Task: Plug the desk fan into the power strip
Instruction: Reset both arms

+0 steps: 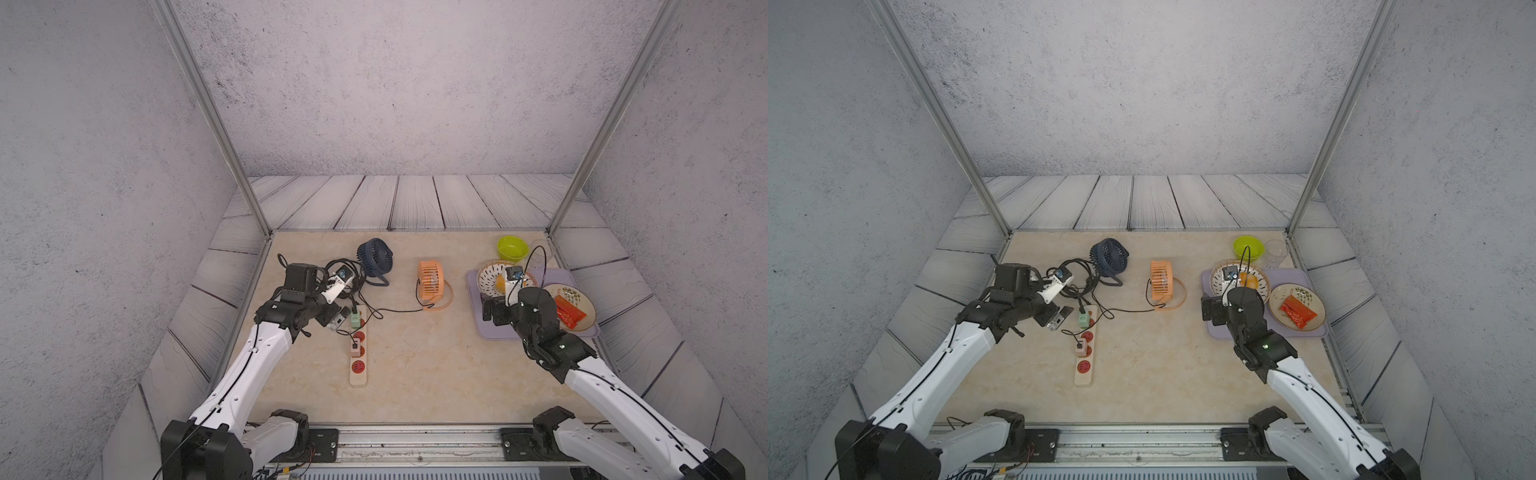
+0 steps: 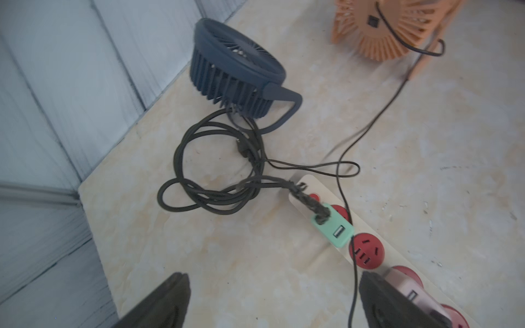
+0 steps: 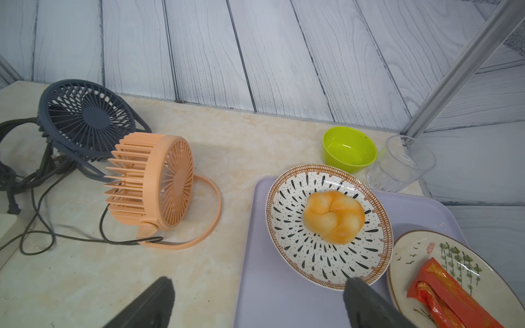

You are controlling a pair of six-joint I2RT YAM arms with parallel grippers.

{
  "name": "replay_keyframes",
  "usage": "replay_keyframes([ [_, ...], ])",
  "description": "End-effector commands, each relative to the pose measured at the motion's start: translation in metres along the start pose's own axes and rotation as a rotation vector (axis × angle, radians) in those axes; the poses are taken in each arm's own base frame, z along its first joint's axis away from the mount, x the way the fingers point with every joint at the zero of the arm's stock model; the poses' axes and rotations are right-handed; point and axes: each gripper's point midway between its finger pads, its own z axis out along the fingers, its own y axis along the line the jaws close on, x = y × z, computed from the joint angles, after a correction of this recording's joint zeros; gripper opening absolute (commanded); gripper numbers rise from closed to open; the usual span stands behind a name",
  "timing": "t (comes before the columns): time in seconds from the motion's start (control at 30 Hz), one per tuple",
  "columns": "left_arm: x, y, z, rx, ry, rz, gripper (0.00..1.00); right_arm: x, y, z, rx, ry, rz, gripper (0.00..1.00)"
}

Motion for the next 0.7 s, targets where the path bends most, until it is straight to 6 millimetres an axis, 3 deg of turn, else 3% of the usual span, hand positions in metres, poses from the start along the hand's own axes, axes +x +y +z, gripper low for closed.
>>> replay_keyframes([
  [0.0, -0.004, 0.038, 0.002, -0.143, -0.077, -0.251, 1.00, -0.007, -0.012, 0.003, 0.070, -0.069, -0.006, 0.99],
  [0.17, 0.019, 0.065, 0.016, -0.238, -0.113, -0.447, 1.00, 0.003, -0.020, 0.014, 0.121, -0.066, -0.050, 0.99],
  [0.37, 0.038, 0.065, 0.037, -0.301, -0.179, -0.451, 1.00, 0.019, -0.035, 0.027, 0.206, -0.071, -0.098, 0.99],
  [0.67, 0.048, 0.066, 0.062, -0.350, -0.309, -0.435, 1.00, 0.053, -0.066, 0.050, 0.306, -0.033, -0.019, 0.99],
])
